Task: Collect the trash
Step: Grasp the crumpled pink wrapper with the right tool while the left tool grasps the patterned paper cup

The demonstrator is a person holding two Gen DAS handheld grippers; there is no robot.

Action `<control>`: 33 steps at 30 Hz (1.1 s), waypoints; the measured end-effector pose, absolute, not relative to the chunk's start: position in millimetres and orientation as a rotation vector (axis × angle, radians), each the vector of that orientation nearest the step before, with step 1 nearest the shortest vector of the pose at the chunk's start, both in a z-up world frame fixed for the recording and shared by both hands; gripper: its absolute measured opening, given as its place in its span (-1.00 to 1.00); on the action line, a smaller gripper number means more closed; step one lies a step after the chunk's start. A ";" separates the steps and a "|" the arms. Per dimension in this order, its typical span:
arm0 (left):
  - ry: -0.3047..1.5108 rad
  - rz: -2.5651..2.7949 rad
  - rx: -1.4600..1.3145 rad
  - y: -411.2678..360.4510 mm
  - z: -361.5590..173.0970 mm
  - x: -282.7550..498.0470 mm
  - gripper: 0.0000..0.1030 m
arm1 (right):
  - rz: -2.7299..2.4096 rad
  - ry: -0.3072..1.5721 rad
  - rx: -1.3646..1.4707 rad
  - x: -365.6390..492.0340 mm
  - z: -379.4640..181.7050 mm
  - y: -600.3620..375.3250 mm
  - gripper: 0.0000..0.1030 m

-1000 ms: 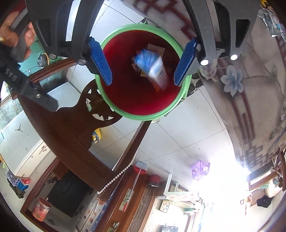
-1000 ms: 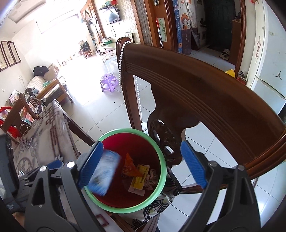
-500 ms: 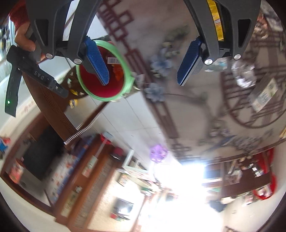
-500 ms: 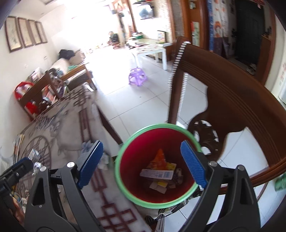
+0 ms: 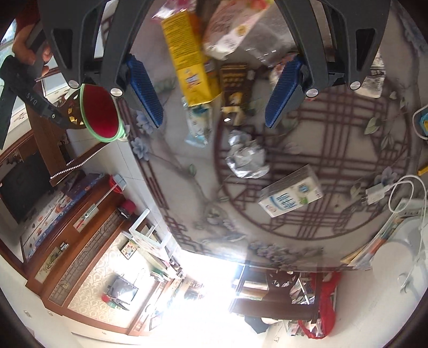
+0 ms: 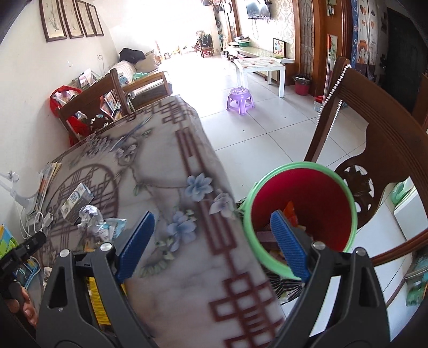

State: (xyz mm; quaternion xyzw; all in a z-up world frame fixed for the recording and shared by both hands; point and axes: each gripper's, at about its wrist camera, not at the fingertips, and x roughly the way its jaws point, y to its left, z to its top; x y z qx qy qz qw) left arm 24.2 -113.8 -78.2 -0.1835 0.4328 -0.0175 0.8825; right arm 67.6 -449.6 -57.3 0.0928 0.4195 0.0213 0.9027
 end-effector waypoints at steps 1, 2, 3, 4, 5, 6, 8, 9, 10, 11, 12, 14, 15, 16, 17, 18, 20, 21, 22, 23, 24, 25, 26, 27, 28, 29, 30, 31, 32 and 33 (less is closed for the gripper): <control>0.906 -0.039 -0.378 -105.7 -80.2 20.4 0.46 | 0.047 0.870 0.187 64.1 -56.6 -438.6 0.69; 0.909 -0.039 -0.374 -96.9 -81.7 16.3 0.46 | 0.051 0.873 0.183 60.5 -56.1 -429.4 0.69; 0.910 -0.037 -0.370 -86.8 -82.7 12.5 0.46 | 0.057 0.876 0.181 57.0 -55.5 -419.2 0.69; 0.911 -0.027 -0.363 -74.0 -84.0 7.9 0.46 | 0.069 0.882 0.179 52.8 -55.2 -407.3 0.69; 0.911 -0.013 -0.358 -61.9 -85.2 3.7 0.46 | 0.082 0.888 0.175 48.7 -55.3 -396.4 0.69; 0.912 0.000 -0.354 -50.8 -86.2 0.6 0.46 | 0.094 0.893 0.168 45.1 -55.6 -385.6 0.69; 0.917 0.037 -0.345 -23.1 -88.0 -6.4 0.46 | 0.126 0.912 0.148 38.5 -58.6 -362.8 0.69; 0.920 0.056 -0.340 -9.5 -89.0 -9.0 0.46 | 0.144 0.924 0.139 36.2 -60.6 -351.3 0.69; 0.923 0.070 -0.337 0.8 -89.6 -10.8 0.46 | 0.166 0.939 0.131 34.3 -63.3 -338.7 0.69; 0.927 0.087 -0.334 13.3 -90.8 -13.6 0.46 | 0.186 0.952 0.125 33.5 -65.1 -327.3 0.69; 0.929 0.098 -0.334 20.8 -91.2 -15.3 0.46 | 0.211 0.966 0.115 33.2 -67.8 -314.3 0.69; 0.938 0.127 -0.353 40.6 -95.3 -21.4 0.46 | 0.265 0.985 0.086 32.3 -71.9 -286.7 0.69; 0.943 0.137 -0.370 47.8 -97.2 -23.9 0.46 | 0.294 0.990 0.071 31.5 -73.6 -272.8 0.69; 0.951 0.149 -0.391 55.3 -100.8 -26.9 0.46 | 0.325 0.996 0.059 31.1 -74.9 -259.1 0.69; 0.959 0.158 -0.408 61.3 -104.7 -29.9 0.46 | 0.366 1.008 0.051 31.6 -77.1 -243.7 0.69; 0.970 0.165 -0.425 66.9 -109.1 -32.8 0.46 | 0.412 1.026 0.048 33.9 -79.6 -228.8 0.69; 0.988 0.167 -0.445 72.5 -117.0 -37.3 0.46 | 0.490 1.069 0.051 38.2 -87.5 -201.2 0.68; 0.994 0.166 -0.449 73.9 -120.3 -39.2 0.46 | 0.516 1.088 0.054 40.9 -91.8 -190.0 0.65; 1.000 0.162 -0.453 75.1 -123.2 -41.2 0.46 | 0.538 1.109 0.057 43.3 -97.0 -178.7 0.62; 1.004 0.160 -0.455 75.5 -125.2 -42.4 0.46 | 0.556 1.132 0.059 46.5 -103.7 -167.5 0.60; 1.007 0.159 -0.457 76.8 -127.5 -43.9 0.46 | 0.563 1.154 0.054 49.4 -109.9 -158.5 0.59; 1.012 0.158 -0.460 78.7 -129.7 -45.0 0.46 | 0.567 1.175 0.044 51.0 -115.4 -150.8 0.59; 1.016 0.158 -0.462 80.1 -131.8 -46.4 0.46 | 0.576 1.202 0.032 53.0 -121.9 -142.7 0.59; 1.022 0.160 -0.465 81.5 -134.5 -48.0 0.46 | 0.583 1.227 0.019 54.0 -127.8 -137.7 0.59; 1.026 0.159 -0.466 82.3 -135.9 -48.8 0.46 | 0.586 1.246 0.004 55.1 -133.7 -132.0 0.59; 1.033 0.158 -0.468 83.1 -138.2 -50.0 0.46 | 0.586 1.262 -0.017 55.4 -139.7 -126.4 0.50; 1.038 0.157 -0.469 83.5 -140.2 -50.5 0.46 | 0.588 1.279 -0.037 55.7 -145.3 -123.7 0.22; 1.043 0.156 -0.470 83.9 -141.9 -50.7 0.46 | 0.586 1.300 -0.055 56.0 -151.6 -120.7 0.01; 1.047 0.153 -0.471 83.7 -143.3 -51.1 0.46 | 0.579 1.328 -0.061 56.9 -158.5 -120.4 -0.30; 1.050 0.148 -0.471 82.6 -144.8 -51.2 0.46 | 0.579 1.345 -0.051 58.0 -162.4 -120.7 -0.42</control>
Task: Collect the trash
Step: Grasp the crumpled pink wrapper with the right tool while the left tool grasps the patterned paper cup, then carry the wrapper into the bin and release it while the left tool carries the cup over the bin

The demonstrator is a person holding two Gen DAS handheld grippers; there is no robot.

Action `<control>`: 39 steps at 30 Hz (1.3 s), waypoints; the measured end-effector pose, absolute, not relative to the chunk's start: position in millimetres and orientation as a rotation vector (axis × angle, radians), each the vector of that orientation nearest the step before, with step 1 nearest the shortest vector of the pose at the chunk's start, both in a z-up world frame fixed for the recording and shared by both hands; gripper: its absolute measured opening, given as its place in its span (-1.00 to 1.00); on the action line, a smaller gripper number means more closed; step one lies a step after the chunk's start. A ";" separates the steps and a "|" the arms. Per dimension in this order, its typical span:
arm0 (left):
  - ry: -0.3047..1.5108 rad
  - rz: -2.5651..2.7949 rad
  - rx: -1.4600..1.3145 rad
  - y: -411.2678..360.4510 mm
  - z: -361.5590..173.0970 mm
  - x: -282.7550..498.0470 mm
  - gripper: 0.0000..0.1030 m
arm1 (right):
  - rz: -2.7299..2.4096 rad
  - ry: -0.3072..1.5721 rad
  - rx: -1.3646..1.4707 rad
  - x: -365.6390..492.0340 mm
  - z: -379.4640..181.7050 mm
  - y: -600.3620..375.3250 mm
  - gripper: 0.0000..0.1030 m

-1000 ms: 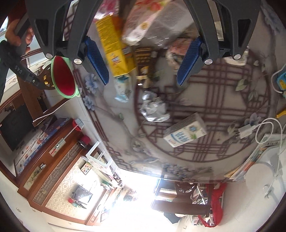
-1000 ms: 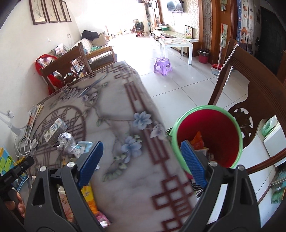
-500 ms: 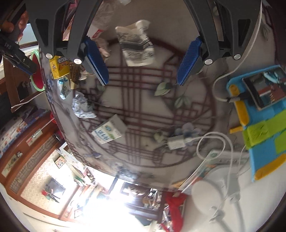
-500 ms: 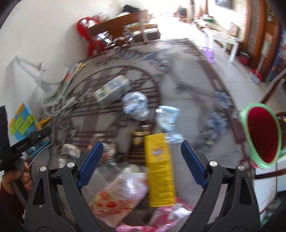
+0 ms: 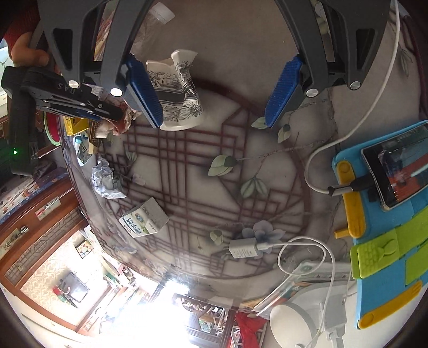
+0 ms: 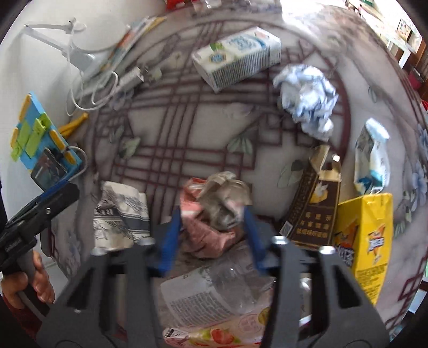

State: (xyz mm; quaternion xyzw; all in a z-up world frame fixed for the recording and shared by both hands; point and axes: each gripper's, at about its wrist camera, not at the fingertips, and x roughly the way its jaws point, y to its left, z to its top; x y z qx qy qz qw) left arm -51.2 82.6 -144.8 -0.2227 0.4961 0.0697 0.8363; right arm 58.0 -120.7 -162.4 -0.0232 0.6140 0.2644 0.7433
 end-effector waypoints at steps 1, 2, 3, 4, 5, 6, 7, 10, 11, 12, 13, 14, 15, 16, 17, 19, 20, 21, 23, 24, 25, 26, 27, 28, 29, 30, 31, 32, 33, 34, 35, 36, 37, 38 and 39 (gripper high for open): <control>1.052 0.143 -0.472 81.5 -146.3 -51.0 0.46 | 0.581 1.353 -0.027 58.3 -164.4 -123.3 -0.47; 1.055 0.136 -0.473 79.6 -147.6 -50.7 0.46 | 0.584 1.353 0.001 58.4 -162.5 -127.8 -0.50; 1.058 0.130 -0.474 78.3 -148.9 -49.9 0.45 | 0.584 1.347 0.020 58.4 -158.5 -131.8 -0.52; 1.065 0.115 -0.475 74.8 -151.1 -49.3 0.44 | 0.583 1.330 0.036 58.0 -152.5 -136.4 -0.52; 1.075 0.098 -0.473 70.5 -153.5 -48.1 0.44 | 0.578 1.300 0.049 57.7 -142.5 -142.2 -0.52; 1.084 0.083 -0.468 66.8 -155.6 -46.8 0.43 | 0.569 1.266 0.055 57.1 -133.1 -148.5 -0.52; 1.097 0.064 -0.461 60.9 -158.5 -45.3 0.43 | 0.557 1.233 0.059 57.6 -123.3 -153.7 -0.52; 1.128 0.027 -0.450 46.8 -167.6 -40.9 0.43 | 0.517 1.139 0.069 55.7 -92.3 -175.0 -0.52; 1.142 0.018 -0.446 42.3 -171.2 -39.4 0.43 | 0.507 1.122 0.068 57.3 -86.8 -180.4 -0.52; 1.155 0.005 -0.442 37.3 -175.1 -38.0 0.43 | 0.497 1.106 0.068 58.3 -81.8 -185.3 -0.52; 1.162 -0.004 -0.438 33.4 -177.6 -37.0 0.43 | 0.487 1.093 0.070 58.9 -77.0 -189.9 -0.52; 1.169 -0.011 -0.432 29.5 -180.4 -36.0 0.34 | 0.478 1.082 0.075 57.2 -73.2 -195.0 -0.52; 1.178 -0.021 -0.426 25.4 -183.8 -34.6 0.12 | 0.472 1.076 0.079 56.2 -71.0 -197.2 -0.52; 1.187 -0.027 -0.425 23.1 -186.8 -33.4 0.00 | 0.467 1.072 0.084 54.5 -69.1 -200.0 -0.52; 1.192 -0.040 -0.431 21.1 -189.1 -31.9 0.01 | 0.465 1.069 0.088 52.7 -68.1 -201.2 -0.52; 1.186 -0.053 -0.433 17.4 -188.8 -29.1 -0.05 | 0.465 1.068 0.091 49.5 -67.0 -205.6 -0.52; 1.180 -0.056 -0.428 15.6 -186.9 -27.7 -0.08 | 0.465 1.067 0.092 47.8 -64.6 -210.6 -0.52; 1.170 -0.055 -0.424 14.5 -184.5 -26.8 -0.08 | 0.465 1.067 0.092 45.9 -64.7 -210.9 -0.52; 1.134 -0.057 -0.409 11.6 -174.3 -24.9 -0.09 | 0.463 1.063 0.099 42.4 -64.2 -212.6 -0.52; 1.121 -0.057 -0.403 10.9 -170.1 -24.1 -0.09 | 0.461 1.060 0.105 40.6 -64.1 -213.9 -0.52; 1.103 -0.056 -0.394 9.8 -164.3 -22.6 -0.09 | 0.459 1.056 0.109 40.0 -63.0 -216.3 -0.52; 1.089 -0.055 -0.391 8.8 -159.3 -21.8 -0.09 | 0.458 1.052 0.112 38.4 -62.5 -217.0 -0.52; 1.073 -0.056 -0.390 7.4 -153.7 -20.6 -0.09 | 0.455 1.047 0.114 37.8 -61.4 -219.0 -0.52; 1.063 -0.057 -0.391 6.6 -150.0 -20.0 -0.09 | 0.452 1.042 0.115 36.4 -60.7 -220.0 -0.52; 1.054 -0.058 -0.392 5.6 -146.1 -19.0 -0.09 | 0.449 1.035 0.113 35.7 -59.8 -221.7 -0.52; 1.046 -0.059 -0.391 4.0 -142.8 -17.2 -0.08 | 0.445 1.030 0.113 35.0 -58.9 -222.9 -0.52; 1.036 -0.061 -0.390 1.8 -138.4 -15.4 -0.08 | 0.443 1.026 0.115 34.7 -58.4 -224.9 -0.52; 1.028 -0.062 -0.390 1.1 -134.6 -14.6 -0.08 | 0.442 1.025 0.118 34.5 -58.3 -226.8 -0.52; 1.019 -0.063 -0.391 0.0 -130.5 -12.8 -0.08 | 0.441 1.024 0.122 34.4 -58.4 -228.8 -0.52; 1.010 -0.065 -0.390 -1.0 -127.2 -11.5 -0.08 | 0.440 1.023 0.125 34.1 -58.5 -230.6 -0.52; 1.001 -0.065 -0.388 -1.4 -122.9 -12.2 -0.08 | 0.439 1.021 0.128 33.6 -58.6 -232.1 -0.52; 0.992 -0.065 -0.386 -2.5 -118.1 -13.0 -0.08 | 0.438 1.021 0.131 33.8 -59.1 -233.7 -0.52; 0.979 -0.066 -0.383 -3.8 -113.4 -12.2 -0.08 | 0.437 1.021 0.134 33.9 -59.5 -235.2 -0.52; 0.968 -0.068 -0.379 -6.3 -109.8 -11.1 -0.08 | 0.437 1.021 0.136 33.7 -59.5 -236.4 -0.52; 0.961 -0.068 -0.374 -7.5 -107.8 -10.0 -0.08 | 0.437 1.020 0.138 33.8 -59.7 -237.8 -0.52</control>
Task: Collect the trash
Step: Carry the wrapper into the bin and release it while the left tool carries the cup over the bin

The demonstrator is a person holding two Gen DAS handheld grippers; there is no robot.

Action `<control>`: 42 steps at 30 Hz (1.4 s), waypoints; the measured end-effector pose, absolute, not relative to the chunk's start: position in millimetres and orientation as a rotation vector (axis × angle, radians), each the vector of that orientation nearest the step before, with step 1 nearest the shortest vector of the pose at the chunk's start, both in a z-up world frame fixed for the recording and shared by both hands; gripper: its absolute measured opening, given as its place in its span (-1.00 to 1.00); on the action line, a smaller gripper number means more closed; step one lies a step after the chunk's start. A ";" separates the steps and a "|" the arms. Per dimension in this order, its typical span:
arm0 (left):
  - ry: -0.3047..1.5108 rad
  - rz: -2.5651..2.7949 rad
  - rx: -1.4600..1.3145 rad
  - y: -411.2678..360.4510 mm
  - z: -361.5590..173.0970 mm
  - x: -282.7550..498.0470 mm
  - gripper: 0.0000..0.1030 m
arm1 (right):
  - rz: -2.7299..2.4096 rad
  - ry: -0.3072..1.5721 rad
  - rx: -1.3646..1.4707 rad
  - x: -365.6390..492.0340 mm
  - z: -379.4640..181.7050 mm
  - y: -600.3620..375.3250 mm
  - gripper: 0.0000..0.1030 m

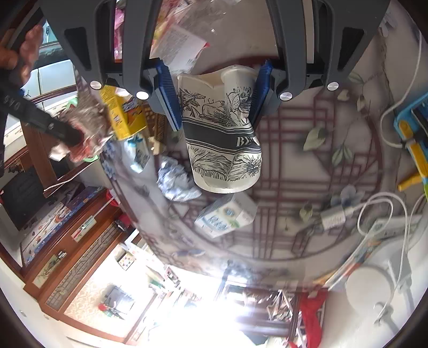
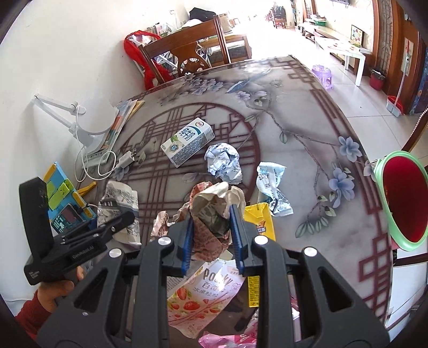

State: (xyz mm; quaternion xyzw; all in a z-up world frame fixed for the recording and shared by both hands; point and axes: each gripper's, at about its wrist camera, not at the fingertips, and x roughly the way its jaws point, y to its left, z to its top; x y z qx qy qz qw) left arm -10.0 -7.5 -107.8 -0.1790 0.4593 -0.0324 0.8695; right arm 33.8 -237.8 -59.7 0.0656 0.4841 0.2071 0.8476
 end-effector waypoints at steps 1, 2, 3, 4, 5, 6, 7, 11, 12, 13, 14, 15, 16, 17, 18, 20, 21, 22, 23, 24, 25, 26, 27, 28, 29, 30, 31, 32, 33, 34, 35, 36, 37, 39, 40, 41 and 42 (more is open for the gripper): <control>0.951 -0.067 -0.367 -9.5 -103.7 -9.4 -0.08 | 0.437 1.020 0.140 34.0 -60.1 -239.3 -0.52; 0.944 -0.067 -0.364 -11.1 -101.4 -8.6 -0.08 | 0.437 1.020 0.141 34.2 -60.6 -240.6 -0.52; 0.937 -0.067 -0.362 -13.5 -98.4 -6.2 -0.08 | 0.436 1.019 0.143 34.5 -60.7 -242.4 -0.52; 0.933 -0.067 -0.364 -15.5 -96.3 -4.1 -0.08 | 0.435 1.017 0.145 34.8 -61.1 -244.4 -0.52; 0.929 -0.069 -0.368 -18.1 -94.0 -1.5 -0.08 | 0.434 1.018 0.147 35.3 -61.3 -246.8 -0.52; 0.925 -0.070 -0.369 -20.2 -92.4 0.1 -0.08 | 0.434 1.018 0.150 35.7 -61.3 -249.4 -0.52; 0.920 -0.073 -0.367 -24.0 -90.4 2.3 -0.08 | 0.433 1.017 0.153 36.0 -61.2 -252.8 -0.52; 0.912 -0.081 -0.351 -42.4 -85.0 11.3 -0.08 | 0.428 1.017 0.152 37.9 -62.3 -266.7 -0.52; 0.912 -0.083 -0.349 -48.2 -84.4 13.0 -0.08 | 0.428 1.018 0.155 39.4 -62.8 -271.2 -0.52; 0.912 -0.084 -0.347 -53.6 -83.8 15.1 -0.08 | 0.428 1.020 0.157 40.7 -63.4 -276.2 -0.52; 0.912 -0.085 -0.345 -58.9 -83.3 16.2 -0.08 | 0.428 1.020 0.159 42.2 -63.9 -281.1 -0.52; 0.913 -0.086 -0.343 -65.1 -82.6 17.7 -0.08 | 0.428 1.020 0.159 43.7 -64.3 -286.1 -0.52; 0.913 -0.088 -0.342 -70.4 -82.0 18.7 -0.08 | 0.427 1.019 0.159 45.6 -64.7 -291.4 -0.52; 0.913 -0.090 -0.341 -76.1 -81.4 20.4 -0.08 | 0.427 1.019 0.161 46.9 -65.1 -296.3 -0.52; 0.913 -0.091 -0.338 -83.3 -80.5 22.4 -0.08 | 0.428 1.018 0.164 48.5 -65.5 -302.0 -0.52; 0.913 -0.093 -0.334 -94.2 -78.8 25.8 -0.08 | 0.429 1.017 0.169 52.1 -65.7 -313.5 -0.52; 0.911 -0.093 -0.331 -99.8 -77.8 27.4 -0.08 | 0.429 1.016 0.172 53.9 -65.6 -319.3 -0.52; 0.908 -0.093 -0.329 -105.8 -76.7 29.4 -0.08 | 0.429 1.015 0.173 55.9 -65.8 -325.5 -0.52; 0.905 -0.092 -0.328 -111.7 -75.5 31.5 -0.08 | 0.429 1.014 0.175 58.3 -65.9 -332.7 -0.52; 0.903 -0.091 -0.328 -115.9 -74.8 32.7 -0.08 | 0.429 1.014 0.175 60.1 -65.7 -337.9 -0.52; 0.901 -0.089 -0.328 -121.4 -73.8 34.6 -0.08 | 0.429 1.013 0.176 62.5 -65.5 -344.7 -0.52; 0.899 -0.088 -0.328 -126.8 -73.0 36.5 -0.08 | 0.428 1.011 0.176 64.2 -65.1 -350.0 -0.52; 0.898 -0.088 -0.329 -130.8 -71.9 38.5 -0.08 | 0.427 1.009 0.175 66.5 -64.5 -356.5 -0.52; 0.896 -0.089 -0.329 -136.1 -71.0 40.5 -0.08 | 0.425 1.007 0.175 68.9 -64.4 -363.0 -0.52; 0.895 -0.090 -0.328 -141.7 -70.2 42.6 -0.08 | 0.423 1.005 0.176 70.8 -64.3 -369.5 -0.52; 0.894 -0.092 -0.327 -146.5 -69.5 44.4 -0.07 | 0.419 1.004 0.177 72.2 -64.2 -374.7 -0.52; 0.893 -0.096 -0.325 -152.9 -68.4 47.0 -0.07 | 0.414 1.003 0.179 74.4 -64.2 -382.0 -0.52; 0.893 -0.100 -0.324 -158.9 -67.4 49.3 -0.08 | 0.409 1.002 0.180 76.3 -63.9 -388.1 -0.52; 0.892 -0.104 -0.323 -163.0 -66.8 51.2 -0.08 | 0.402 1.000 0.183 77.9 -63.9 -394.9 -0.52; 0.891 -0.110 -0.321 -168.7 -65.4 53.3 -0.08 | 0.394 0.999 0.187 79.8 -63.9 -402.5 -0.52; 0.889 -0.117 -0.317 -174.8 -63.8 55.5 -0.08 | 0.387 0.997 0.191 81.0 -64.3 -408.9 -0.52; 0.888 -0.126 -0.311 -181.6 -61.9 57.8 -0.08 | 0.378 0.996 0.195 81.8 -64.7 -415.4 -0.52; 0.887 -0.133 -0.307 -187.1 -60.2 60.3 -0.08 | 0.368 0.994 0.197 83.0 -65.0 -422.5 -0.52; 0.886 -0.148 -0.299 -197.5 -57.4 64.3 -0.08 | 0.343 0.991 0.200 85.5 -65.7 -436.1 -0.52; 0.886 -0.160 -0.293 -203.6 -56.0 66.5 -0.08 | 0.329 0.990 0.201 86.9 -66.5 -442.9 -0.52; 0.887 -0.170 -0.287 -208.3 -54.7 68.1 -0.08 | 0.312 0.989 0.204 88.2 -67.4 -451.0 -0.52; 0.888 -0.183 -0.275 -215.9 -52.9 69.4 -0.08 | 0.293 0.988 0.211 89.4 -68.3 -459.7 -0.52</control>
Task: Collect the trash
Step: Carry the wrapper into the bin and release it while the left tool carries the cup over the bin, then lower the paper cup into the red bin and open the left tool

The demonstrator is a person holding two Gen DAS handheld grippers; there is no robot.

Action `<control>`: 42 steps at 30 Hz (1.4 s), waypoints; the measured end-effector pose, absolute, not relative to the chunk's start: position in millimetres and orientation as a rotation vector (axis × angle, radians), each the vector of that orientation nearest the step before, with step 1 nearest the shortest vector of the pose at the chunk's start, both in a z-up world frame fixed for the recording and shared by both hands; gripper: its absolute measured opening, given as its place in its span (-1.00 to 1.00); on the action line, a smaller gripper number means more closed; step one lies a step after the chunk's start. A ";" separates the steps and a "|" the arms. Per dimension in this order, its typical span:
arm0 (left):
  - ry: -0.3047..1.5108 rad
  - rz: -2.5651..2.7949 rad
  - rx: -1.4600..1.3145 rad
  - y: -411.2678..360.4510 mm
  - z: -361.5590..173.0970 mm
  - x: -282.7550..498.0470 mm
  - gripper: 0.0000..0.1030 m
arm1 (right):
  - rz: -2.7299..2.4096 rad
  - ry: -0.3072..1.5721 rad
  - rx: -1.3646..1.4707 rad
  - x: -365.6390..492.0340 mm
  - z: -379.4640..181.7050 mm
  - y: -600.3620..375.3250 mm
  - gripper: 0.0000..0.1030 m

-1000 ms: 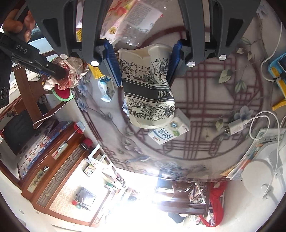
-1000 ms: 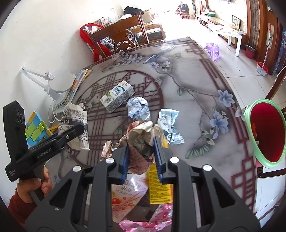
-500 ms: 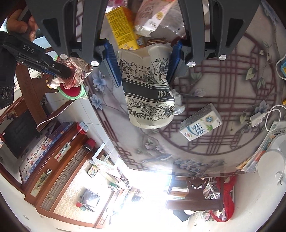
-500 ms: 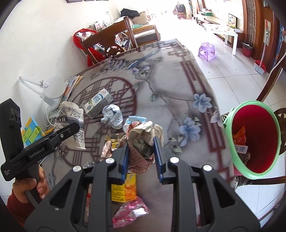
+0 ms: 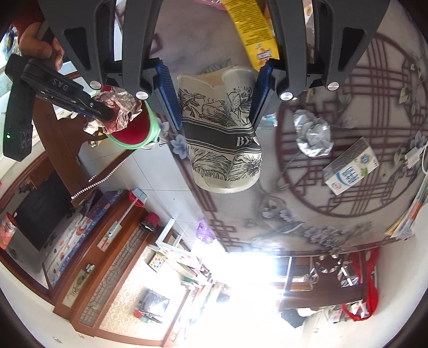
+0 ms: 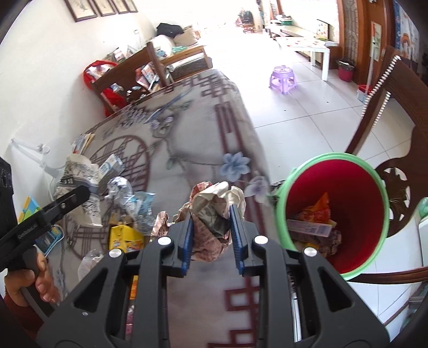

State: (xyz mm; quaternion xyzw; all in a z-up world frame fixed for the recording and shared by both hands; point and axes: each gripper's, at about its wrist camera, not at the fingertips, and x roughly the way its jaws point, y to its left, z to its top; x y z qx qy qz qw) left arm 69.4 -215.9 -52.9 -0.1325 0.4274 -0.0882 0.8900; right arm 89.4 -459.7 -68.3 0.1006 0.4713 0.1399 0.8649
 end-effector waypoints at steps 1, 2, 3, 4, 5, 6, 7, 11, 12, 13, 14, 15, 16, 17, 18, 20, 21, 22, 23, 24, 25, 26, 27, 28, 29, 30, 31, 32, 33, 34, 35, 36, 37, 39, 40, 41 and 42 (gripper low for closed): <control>0.888 -0.193 -0.265 -220.8 -52.0 70.4 -0.08 | 0.272 0.985 0.218 90.3 -69.0 -468.9 -0.52; 0.889 -0.203 -0.255 -226.3 -51.4 71.9 -0.08 | 0.250 0.982 0.225 91.0 -69.6 -477.4 -0.52; 0.892 -0.216 -0.247 -232.4 -51.4 73.6 -0.08 | 0.227 0.978 0.231 91.3 -70.3 -486.2 -0.52; 0.895 -0.225 -0.244 -237.6 -51.8 75.0 -0.08 | 0.204 0.974 0.237 91.9 -71.1 -495.8 -0.52; 0.901 -0.239 -0.238 -244.1 -53.0 77.3 -0.08 | 0.183 0.971 0.242 91.6 -71.9 -504.8 -0.51; 0.908 -0.250 -0.232 -249.8 -54.4 78.4 -0.08 | 0.159 0.969 0.248 91.7 -73.5 -514.1 -0.51; 0.914 -0.262 -0.227 -256.0 -55.0 80.4 -0.08 | 0.131 0.967 0.257 91.1 -75.0 -524.8 -0.51; 0.945 -0.316 -0.201 -280.6 -59.7 88.3 -0.08 | 0.040 0.965 0.281 90.1 -83.5 -559.6 -0.51; 0.951 -0.329 -0.192 -287.4 -60.7 90.6 -0.08 | 0.021 0.966 0.285 90.8 -86.3 -566.7 -0.51; 0.954 -0.341 -0.184 -293.5 -61.5 92.1 -0.08 | 0.002 0.968 0.287 92.0 -89.3 -574.0 -0.51; 0.957 -0.352 -0.176 -299.7 -61.8 94.1 -0.08 | -0.013 0.968 0.291 93.8 -91.5 -581.4 -0.51; 0.960 -0.367 -0.164 -307.1 -62.1 96.9 -0.08 | -0.029 0.966 0.293 95.0 -93.2 -588.3 -0.50; 0.961 -0.381 -0.151 -313.8 -62.6 99.4 -0.08 | -0.048 0.964 0.295 96.5 -95.1 -594.4 -0.49; 0.963 -0.394 -0.140 -320.4 -63.6 101.9 -0.08 | -0.070 0.958 0.301 97.6 -96.7 -600.7 -0.40; 0.966 -0.407 -0.131 -326.1 -64.5 104.6 -0.08 | -0.092 0.955 0.308 97.2 -98.0 -607.1 -0.17; 0.978 -0.443 -0.108 -342.2 -68.1 112.7 -0.08 | -0.142 0.938 0.332 96.0 -99.0 -619.4 0.33; 0.983 -0.463 -0.099 -351.2 -69.9 116.6 -0.08 | -0.162 0.920 0.343 93.3 -97.8 -624.7 0.40; 0.986 -0.482 -0.092 -357.9 -71.5 120.1 -0.08 | -0.174 0.905 0.351 90.1 -95.4 -630.3 0.40; 0.990 -0.505 -0.082 -367.3 -73.3 123.8 -0.08 | -0.185 0.897 0.353 87.6 -93.8 -634.4 0.40; 0.992 -0.531 -0.074 -376.9 -75.1 127.7 -0.08 | -0.200 0.891 0.351 85.1 -92.8 -637.7 0.42; 0.993 -0.552 -0.067 -385.1 -76.5 131.2 -0.08 | -0.216 0.886 0.348 82.1 -91.5 -640.1 0.42; 0.995 -0.574 -0.055 -395.9 -78.9 134.9 -0.08 | -0.237 0.879 0.340 78.0 -89.8 -644.0 0.43; 1.000 -0.596 -0.043 -406.8 -81.6 138.4 -0.08 | -0.255 0.872 0.331 74.0 -87.6 -646.0 0.43; 1.004 -0.611 -0.034 -414.8 -83.9 140.7 -0.08 | -0.276 0.864 0.319 69.7 -85.1 -649.0 0.43; 1.010 -0.626 -0.023 -423.6 -86.7 143.2 -0.08 | -0.291 0.861 0.308 65.9 -82.1 -651.0 0.46; 1.018 -0.646 -0.012 -433.1 -90.1 145.7 -0.08 | -0.302 0.862 0.296 62.8 -79.9 -652.8 0.48; 1.022 -0.659 -0.004 -439.3 -91.6 146.3 -0.08 | -0.319 0.861 0.280 59.4 -76.9 -654.3 0.48; 1.025 -0.671 0.007 -446.7 -94.0 147.3 -0.08 | -0.332 0.856 0.266 56.7 -73.9 -655.9 0.48; 1.026 -0.682 0.021 -454.7 -96.5 148.3 -0.06 | -0.343 0.850 0.252 53.6 -70.3 -656.9 0.49; 1.027 -0.690 0.030 -460.7 -98.2 148.1 -0.04 | -0.353 0.845 0.241 50.8 -67.4 -658.0 0.50; 1.025 -0.694 0.038 -466.6 -99.8 148.1 0.01 | -0.364 0.839 0.232 47.8 -64.2 -659.1 0.50; 1.023 -0.692 0.044 -470.9 -101.2 149.2 0.30 | -0.371 0.835 0.228 45.7 -61.7 -660.2 0.50; 1.018 -0.684 0.047 -473.5 -101.3 150.6 0.44 | -0.377 0.831 0.226 43.5 -59.1 -661.2 0.50; 1.014 -0.680 0.032 -472.8 -97.9 152.9 0.53 | -0.388 0.823 0.222 41.0 -56.0 -662.0 0.51; 1.012 -0.691 0.014 -470.5 -94.2 152.5 0.53 | -0.392 0.820 0.219 39.9 -54.4 -661.5 0.51; 1.007 -0.692 0.008 -467.5 -90.8 152.3 0.53 | -0.393 0.819 0.215 38.9 -53.3 -660.8 0.51; 0.997 -0.689 0.007 -462.8 -86.0 149.5 0.53 | -0.392 0.818 0.213 38.8 -53.0 -659.6 0.51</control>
